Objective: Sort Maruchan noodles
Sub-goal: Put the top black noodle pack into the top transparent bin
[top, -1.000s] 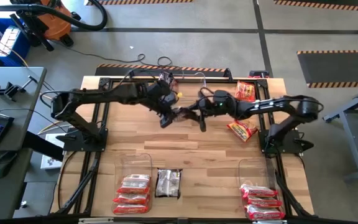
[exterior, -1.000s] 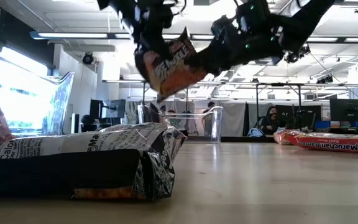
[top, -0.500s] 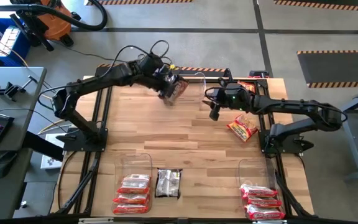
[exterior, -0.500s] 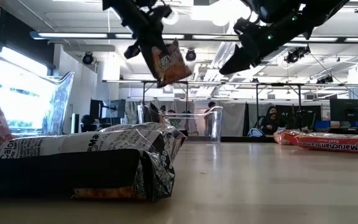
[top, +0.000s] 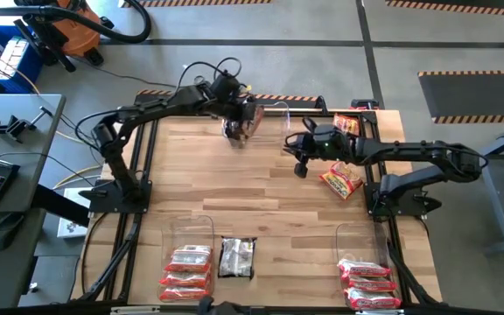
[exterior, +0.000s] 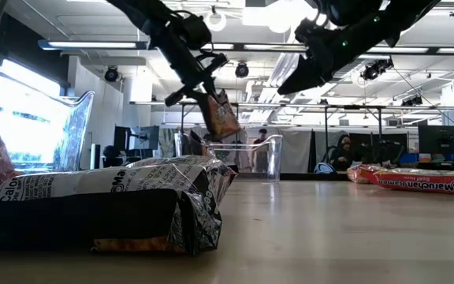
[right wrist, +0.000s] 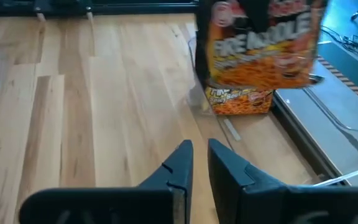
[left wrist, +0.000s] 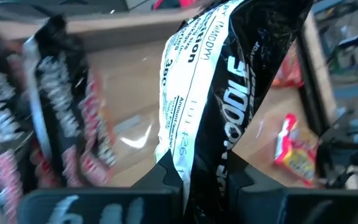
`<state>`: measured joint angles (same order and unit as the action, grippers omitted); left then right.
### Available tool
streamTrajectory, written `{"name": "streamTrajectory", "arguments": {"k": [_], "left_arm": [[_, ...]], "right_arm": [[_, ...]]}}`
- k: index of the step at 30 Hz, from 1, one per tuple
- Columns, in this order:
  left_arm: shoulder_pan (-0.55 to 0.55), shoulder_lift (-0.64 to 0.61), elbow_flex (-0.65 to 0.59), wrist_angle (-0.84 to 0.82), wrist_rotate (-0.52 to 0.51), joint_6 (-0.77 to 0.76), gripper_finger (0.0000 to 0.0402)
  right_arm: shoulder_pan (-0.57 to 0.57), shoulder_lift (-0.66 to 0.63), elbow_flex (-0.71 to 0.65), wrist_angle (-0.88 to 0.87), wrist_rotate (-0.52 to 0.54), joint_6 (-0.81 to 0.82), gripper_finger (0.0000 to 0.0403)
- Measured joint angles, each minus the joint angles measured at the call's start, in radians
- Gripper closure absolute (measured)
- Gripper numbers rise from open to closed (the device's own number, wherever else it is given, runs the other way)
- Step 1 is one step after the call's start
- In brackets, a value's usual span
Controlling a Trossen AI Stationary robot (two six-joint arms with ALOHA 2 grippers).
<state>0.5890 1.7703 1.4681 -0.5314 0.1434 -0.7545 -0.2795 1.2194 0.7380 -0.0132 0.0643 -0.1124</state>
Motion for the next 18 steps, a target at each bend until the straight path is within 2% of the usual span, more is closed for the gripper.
{"name": "streamTrajectory", "arguments": {"k": [6,18], "left_arm": [[0.000,0.039,0.000,0.076,-0.068,-0.028,0.0373],[0.006,0.071,0.000,0.044,-0.111,-0.060,0.0373]], "right_arm": [[0.012,0.000,0.000,0.001,0.003,-0.008,0.0373],[0.012,0.001,0.000,-0.002,0.002,0.000,0.0373]]}}
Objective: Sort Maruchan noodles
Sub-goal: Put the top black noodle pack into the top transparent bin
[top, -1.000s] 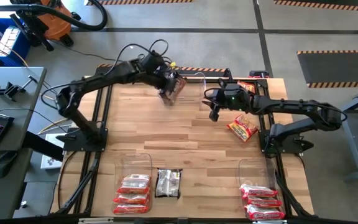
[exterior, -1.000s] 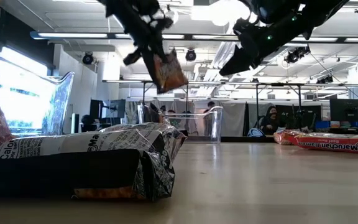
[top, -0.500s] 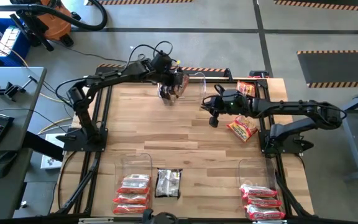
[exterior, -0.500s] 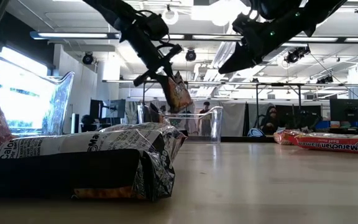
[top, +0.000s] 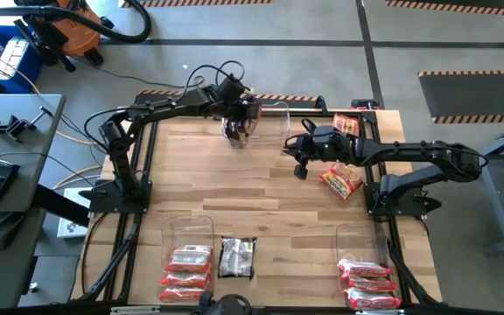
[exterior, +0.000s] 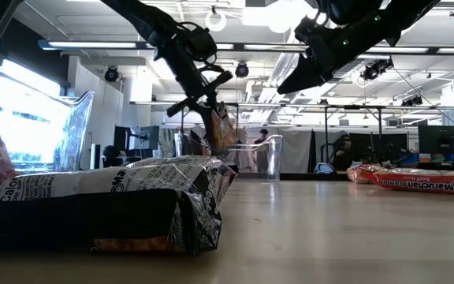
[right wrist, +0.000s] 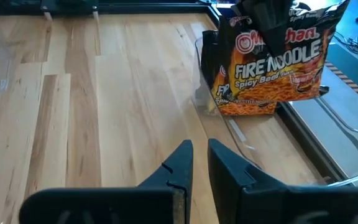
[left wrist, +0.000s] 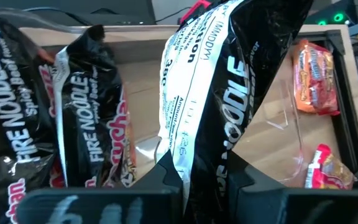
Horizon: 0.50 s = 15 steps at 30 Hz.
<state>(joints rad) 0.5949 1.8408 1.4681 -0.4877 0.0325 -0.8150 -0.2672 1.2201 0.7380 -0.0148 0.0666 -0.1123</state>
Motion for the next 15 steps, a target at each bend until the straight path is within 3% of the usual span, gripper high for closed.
{"name": "streamTrajectory", "arguments": {"k": [15], "left_arm": [[-0.008,0.008,0.000,-0.044,0.019,-0.022,0.0373]], "right_arm": [[0.000,0.000,0.000,-0.004,-0.005,0.000,0.0373]]}}
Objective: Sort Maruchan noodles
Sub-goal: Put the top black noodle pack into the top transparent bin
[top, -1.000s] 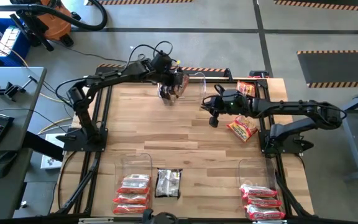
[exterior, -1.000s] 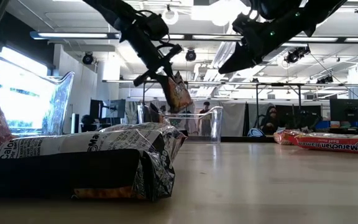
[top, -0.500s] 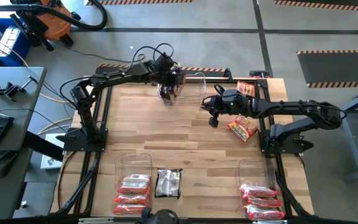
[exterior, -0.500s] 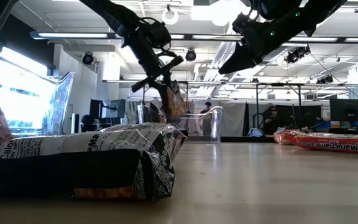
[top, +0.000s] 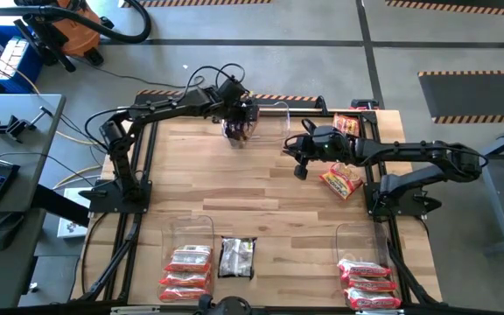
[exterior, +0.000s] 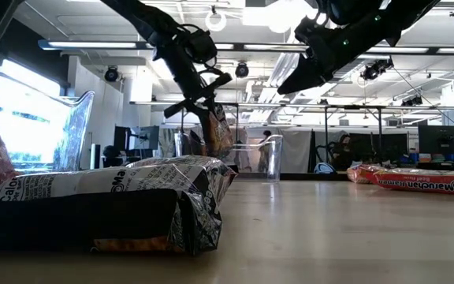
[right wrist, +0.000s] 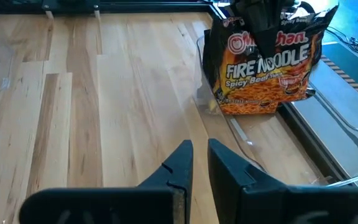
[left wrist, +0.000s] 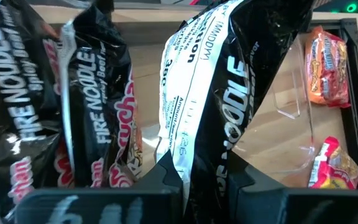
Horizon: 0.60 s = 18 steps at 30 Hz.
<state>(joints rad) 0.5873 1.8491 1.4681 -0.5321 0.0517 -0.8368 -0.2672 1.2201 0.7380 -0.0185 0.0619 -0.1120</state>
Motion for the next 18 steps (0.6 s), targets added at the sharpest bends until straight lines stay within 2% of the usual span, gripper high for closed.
{"name": "streamTrajectory", "arguments": {"k": [7,18], "left_arm": [[-0.007,0.012,-0.001,0.000,-0.014,0.016,0.0368],[-0.020,0.012,0.000,0.006,-0.020,0.065,0.0289]], "right_arm": [[0.000,0.000,0.000,0.000,0.000,0.000,0.0373],[0.000,0.000,0.000,-0.009,-0.002,0.000,0.0373]]}}
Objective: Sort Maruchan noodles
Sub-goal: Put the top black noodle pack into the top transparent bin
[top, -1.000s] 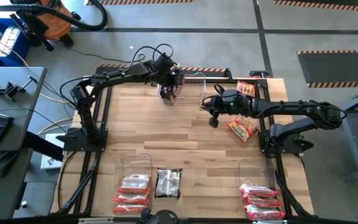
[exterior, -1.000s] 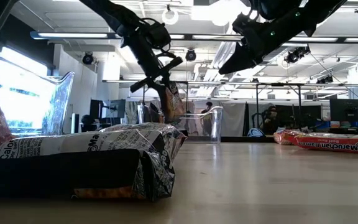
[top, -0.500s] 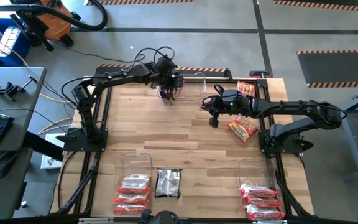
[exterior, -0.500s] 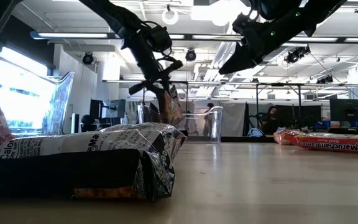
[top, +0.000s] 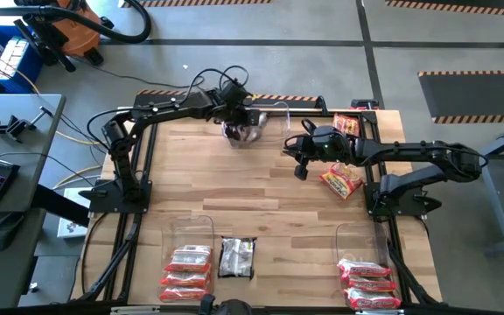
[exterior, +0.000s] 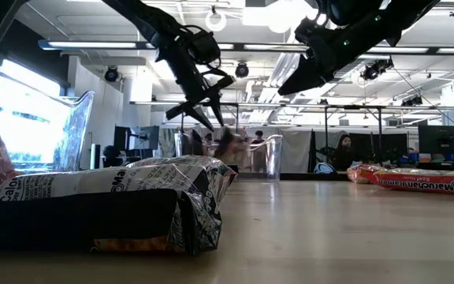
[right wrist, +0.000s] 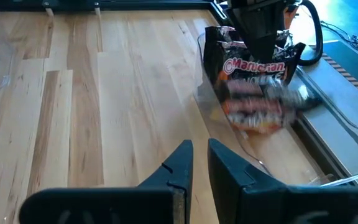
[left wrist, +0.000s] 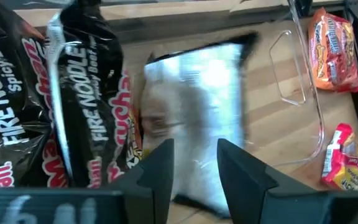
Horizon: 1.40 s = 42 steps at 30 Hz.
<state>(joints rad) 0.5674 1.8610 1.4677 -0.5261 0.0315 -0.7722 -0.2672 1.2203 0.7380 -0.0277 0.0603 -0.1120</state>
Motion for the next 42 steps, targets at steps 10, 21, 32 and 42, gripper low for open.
{"name": "streamTrajectory", "arguments": {"k": [10,21,32,42], "left_arm": [[-0.033,-0.039,0.000,-0.002,0.034,0.223,0.0330],[-0.244,-0.065,0.001,0.082,-0.038,0.575,0.0377],[-0.376,-0.189,-0.389,0.506,-0.166,0.634,0.0400],[-0.490,-0.426,-0.921,1.303,-0.122,0.673,0.0399]], "right_arm": [[0.000,0.000,0.000,-0.031,0.000,-0.018,0.0373],[0.000,0.000,0.000,-0.027,0.000,-0.025,0.0373],[0.053,0.000,0.000,-0.062,0.089,0.011,0.0373],[-0.014,0.145,0.097,-0.031,0.022,0.114,0.0373]]}}
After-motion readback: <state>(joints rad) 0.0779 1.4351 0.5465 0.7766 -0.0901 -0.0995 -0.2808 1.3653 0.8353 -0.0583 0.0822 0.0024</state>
